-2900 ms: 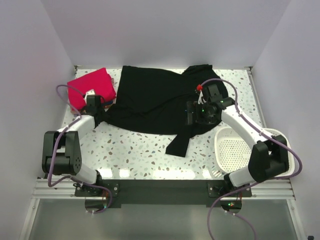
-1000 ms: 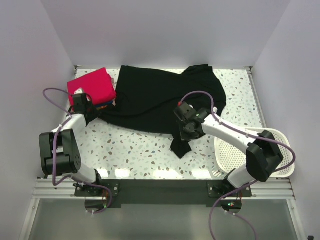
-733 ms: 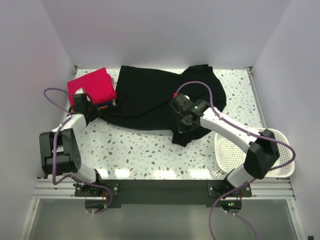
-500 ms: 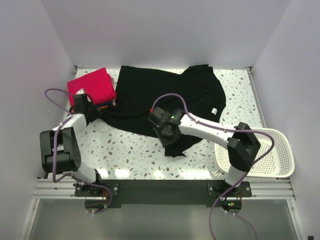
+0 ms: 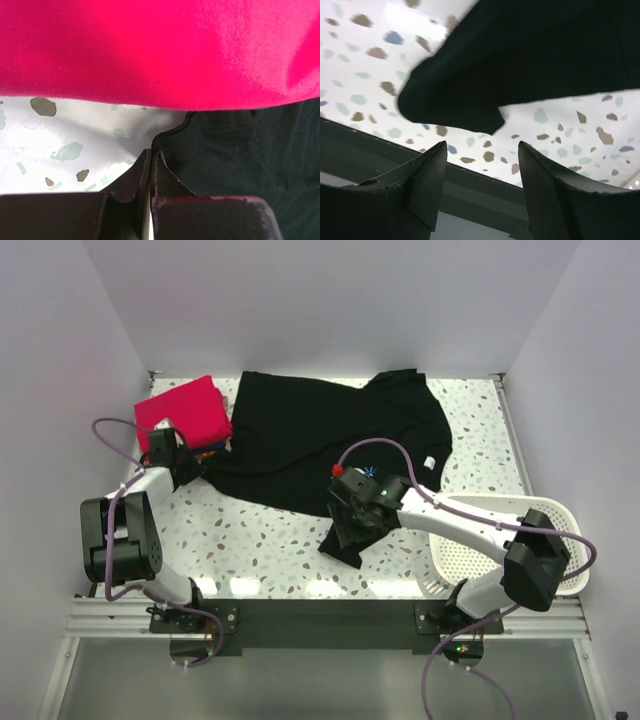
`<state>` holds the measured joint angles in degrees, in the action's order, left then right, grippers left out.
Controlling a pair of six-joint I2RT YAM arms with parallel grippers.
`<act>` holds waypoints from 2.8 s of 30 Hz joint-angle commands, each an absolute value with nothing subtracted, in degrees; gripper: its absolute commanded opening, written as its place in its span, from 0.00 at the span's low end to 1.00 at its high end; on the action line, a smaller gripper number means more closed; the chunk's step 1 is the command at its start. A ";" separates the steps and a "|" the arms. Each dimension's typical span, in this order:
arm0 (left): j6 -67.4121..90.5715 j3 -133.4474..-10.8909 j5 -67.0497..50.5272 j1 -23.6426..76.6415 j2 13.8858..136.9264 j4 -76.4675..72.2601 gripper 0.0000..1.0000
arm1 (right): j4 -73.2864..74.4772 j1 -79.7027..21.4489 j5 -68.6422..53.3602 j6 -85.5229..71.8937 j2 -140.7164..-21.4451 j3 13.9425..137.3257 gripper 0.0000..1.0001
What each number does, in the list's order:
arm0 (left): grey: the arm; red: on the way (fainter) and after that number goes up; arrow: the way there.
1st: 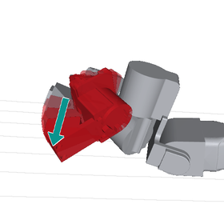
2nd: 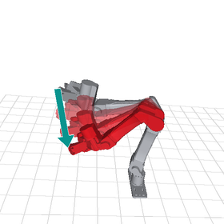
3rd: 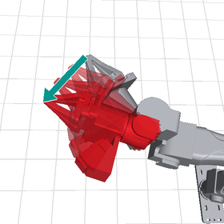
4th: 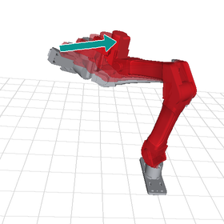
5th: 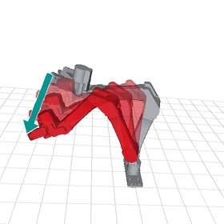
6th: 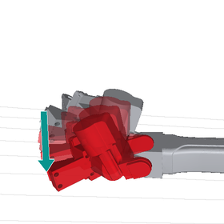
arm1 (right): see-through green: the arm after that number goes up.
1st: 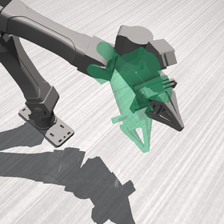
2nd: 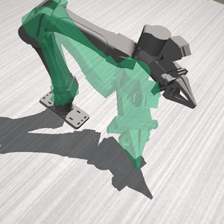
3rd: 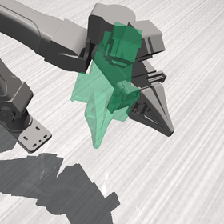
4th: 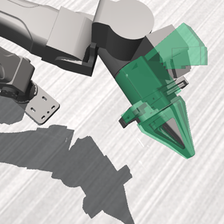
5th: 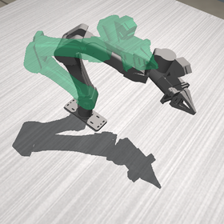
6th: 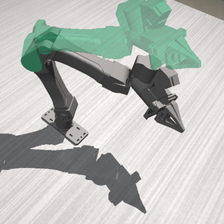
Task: Fold and stack the t-shirts
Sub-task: Flatten the tshirt out, then fold the tshirt
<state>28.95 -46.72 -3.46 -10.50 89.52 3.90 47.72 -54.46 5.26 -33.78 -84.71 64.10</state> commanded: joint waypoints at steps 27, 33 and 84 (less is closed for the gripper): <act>29.09 -47.90 -4.83 -10.90 90.26 1.32 0.00 | 27.68 -53.70 1.32 -43.68 -86.39 43.86 0.46; 29.00 -47.81 -4.92 -10.90 90.09 1.49 0.00 | 30.32 -53.79 2.55 -43.68 -86.93 43.42 0.11; 26.99 -37.17 -3.95 -7.29 63.35 13.53 0.00 | 68.76 -46.23 32.16 -33.24 -48.42 70.05 0.00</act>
